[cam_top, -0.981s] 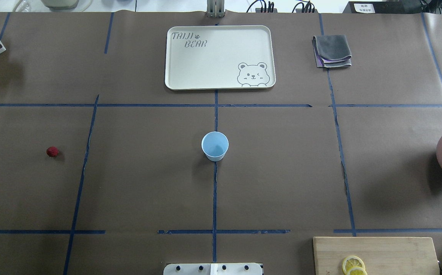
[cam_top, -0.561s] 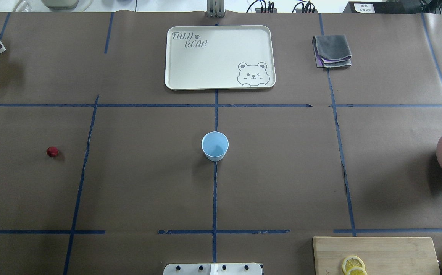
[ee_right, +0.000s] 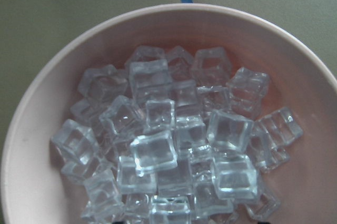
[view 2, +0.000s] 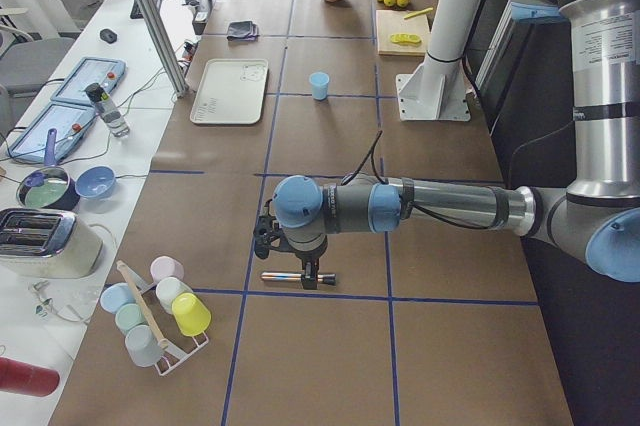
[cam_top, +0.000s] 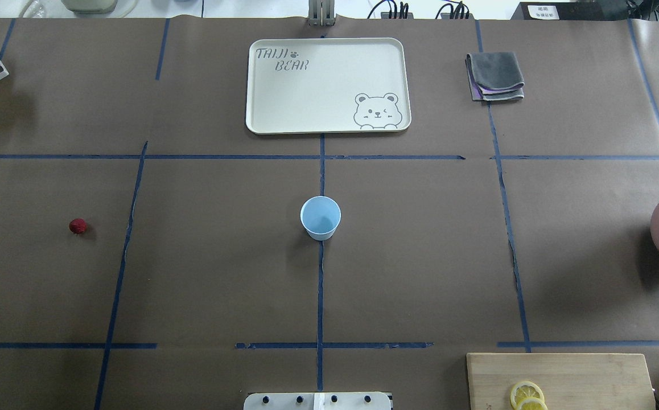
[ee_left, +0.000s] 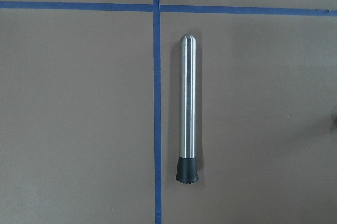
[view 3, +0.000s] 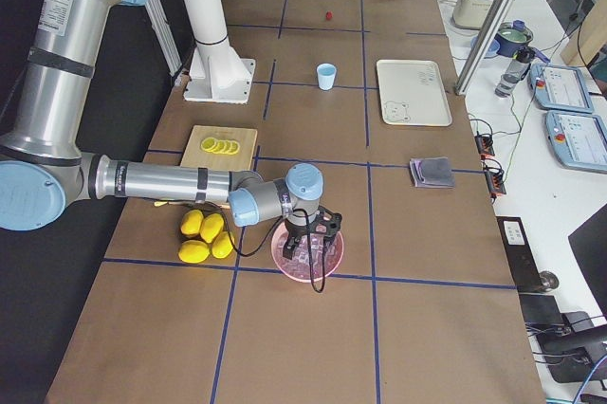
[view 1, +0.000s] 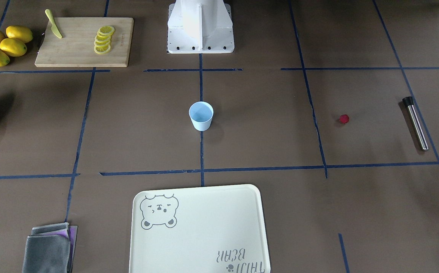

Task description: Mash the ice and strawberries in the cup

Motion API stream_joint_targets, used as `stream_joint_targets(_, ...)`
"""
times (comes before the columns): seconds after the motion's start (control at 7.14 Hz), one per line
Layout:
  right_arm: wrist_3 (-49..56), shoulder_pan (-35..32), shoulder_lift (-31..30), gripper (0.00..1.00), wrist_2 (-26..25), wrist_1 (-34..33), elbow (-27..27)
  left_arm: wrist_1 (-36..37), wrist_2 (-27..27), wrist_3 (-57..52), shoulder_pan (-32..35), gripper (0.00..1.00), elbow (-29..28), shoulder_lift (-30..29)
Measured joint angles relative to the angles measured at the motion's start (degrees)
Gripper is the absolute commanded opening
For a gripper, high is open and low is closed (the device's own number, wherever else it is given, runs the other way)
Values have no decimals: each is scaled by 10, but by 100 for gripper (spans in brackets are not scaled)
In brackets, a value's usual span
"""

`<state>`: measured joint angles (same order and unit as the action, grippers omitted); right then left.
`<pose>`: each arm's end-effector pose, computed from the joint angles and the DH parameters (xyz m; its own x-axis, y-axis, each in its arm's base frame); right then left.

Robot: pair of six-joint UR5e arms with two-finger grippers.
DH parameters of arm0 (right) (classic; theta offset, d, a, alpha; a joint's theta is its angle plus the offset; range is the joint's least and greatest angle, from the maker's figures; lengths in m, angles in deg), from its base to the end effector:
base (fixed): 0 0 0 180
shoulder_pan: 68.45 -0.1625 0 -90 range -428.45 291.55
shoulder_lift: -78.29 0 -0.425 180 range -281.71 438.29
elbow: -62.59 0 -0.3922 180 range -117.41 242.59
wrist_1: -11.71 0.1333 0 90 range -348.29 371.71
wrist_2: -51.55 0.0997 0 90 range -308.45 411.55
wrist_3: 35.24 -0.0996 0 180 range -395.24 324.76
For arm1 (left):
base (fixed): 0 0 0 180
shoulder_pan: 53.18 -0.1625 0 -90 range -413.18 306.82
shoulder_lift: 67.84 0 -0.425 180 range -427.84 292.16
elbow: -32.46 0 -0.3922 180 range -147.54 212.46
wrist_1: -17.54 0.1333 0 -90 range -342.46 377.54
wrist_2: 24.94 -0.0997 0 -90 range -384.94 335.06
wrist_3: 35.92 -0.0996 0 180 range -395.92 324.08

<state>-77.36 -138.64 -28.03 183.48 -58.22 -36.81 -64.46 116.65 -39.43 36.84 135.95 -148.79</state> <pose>-0.0673 -0.3838 0.6671 0.7023 0.3213 0.6352 -0.1901 0.9446 -0.2677 -0.0554 -0.4198 0.6198 0.6201 0.0123 -0.7844 -0.0377 0.9992 -0.0141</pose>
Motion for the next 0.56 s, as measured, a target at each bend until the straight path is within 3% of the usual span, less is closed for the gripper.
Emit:
stream_joint_targets(0.28,-1,8,2,79,-1,1,6,0,0,0,1,100,0,0)
stream_joint_targets(0.42,-1,12,3,63,0,1,7,0,-1,0,1,100,0,0)
stream_joint_targets(0.56,-1,16,4,33,-1,1,7,0,-1,0,1,100,-1,1)
